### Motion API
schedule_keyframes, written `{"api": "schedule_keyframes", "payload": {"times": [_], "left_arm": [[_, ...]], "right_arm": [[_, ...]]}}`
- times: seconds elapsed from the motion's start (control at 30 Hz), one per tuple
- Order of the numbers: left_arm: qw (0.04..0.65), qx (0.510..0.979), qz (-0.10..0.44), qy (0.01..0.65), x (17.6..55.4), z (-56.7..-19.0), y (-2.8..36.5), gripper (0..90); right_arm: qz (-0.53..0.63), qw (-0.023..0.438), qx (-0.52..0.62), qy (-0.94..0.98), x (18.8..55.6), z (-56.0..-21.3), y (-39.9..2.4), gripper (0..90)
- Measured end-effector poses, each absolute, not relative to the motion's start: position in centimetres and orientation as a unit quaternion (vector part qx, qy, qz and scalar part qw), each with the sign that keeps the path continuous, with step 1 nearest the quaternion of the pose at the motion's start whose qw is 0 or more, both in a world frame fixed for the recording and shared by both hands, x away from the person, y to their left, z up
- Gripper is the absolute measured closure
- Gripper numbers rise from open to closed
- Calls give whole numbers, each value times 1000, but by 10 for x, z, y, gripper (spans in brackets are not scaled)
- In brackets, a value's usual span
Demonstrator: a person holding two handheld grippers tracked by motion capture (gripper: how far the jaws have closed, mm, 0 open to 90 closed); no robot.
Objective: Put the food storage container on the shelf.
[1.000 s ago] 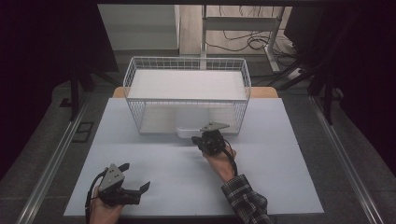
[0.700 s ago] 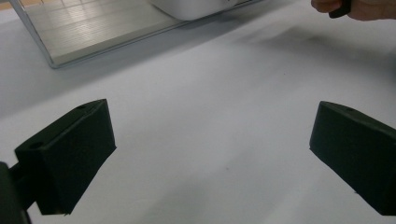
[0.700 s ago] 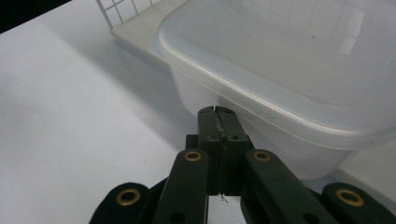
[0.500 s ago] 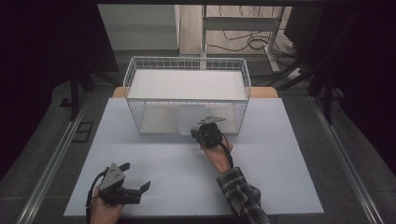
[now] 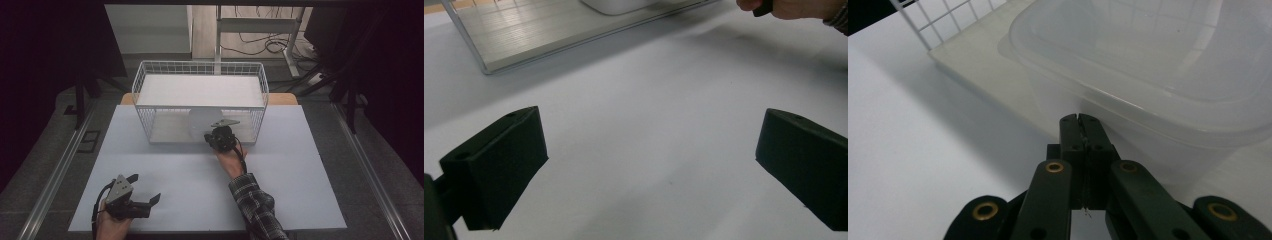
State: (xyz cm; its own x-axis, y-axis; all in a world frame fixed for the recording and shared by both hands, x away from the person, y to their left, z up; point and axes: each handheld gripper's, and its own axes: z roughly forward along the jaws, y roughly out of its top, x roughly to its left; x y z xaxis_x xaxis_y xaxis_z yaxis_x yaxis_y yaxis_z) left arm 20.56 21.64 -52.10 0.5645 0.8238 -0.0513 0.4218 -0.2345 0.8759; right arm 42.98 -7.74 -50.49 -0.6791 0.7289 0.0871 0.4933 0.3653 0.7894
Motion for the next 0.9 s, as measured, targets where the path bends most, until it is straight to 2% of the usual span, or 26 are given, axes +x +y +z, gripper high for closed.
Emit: {"api": "schedule_keyframes", "payload": {"times": [0.3,0.53,0.57,0.6,0.67,0.9], "left_arm": [[453,760,217,412,206,-521,215,0],[449,763,211,416,207,-522,215,0],[448,763,209,416,207,-522,215,0],[448,764,208,416,208,-522,214,3],[452,765,204,411,208,-522,214,13],[447,774,193,405,210,-523,210,12]], "right_arm": [[422,131,370,817,427,-505,-78,872],[435,115,367,814,410,-498,-82,594],[435,115,367,814,410,-498,-82,594],[434,115,360,818,405,-496,-84,501],[434,112,354,821,401,-494,-86,433],[431,119,341,827,386,-491,-97,285]]}}
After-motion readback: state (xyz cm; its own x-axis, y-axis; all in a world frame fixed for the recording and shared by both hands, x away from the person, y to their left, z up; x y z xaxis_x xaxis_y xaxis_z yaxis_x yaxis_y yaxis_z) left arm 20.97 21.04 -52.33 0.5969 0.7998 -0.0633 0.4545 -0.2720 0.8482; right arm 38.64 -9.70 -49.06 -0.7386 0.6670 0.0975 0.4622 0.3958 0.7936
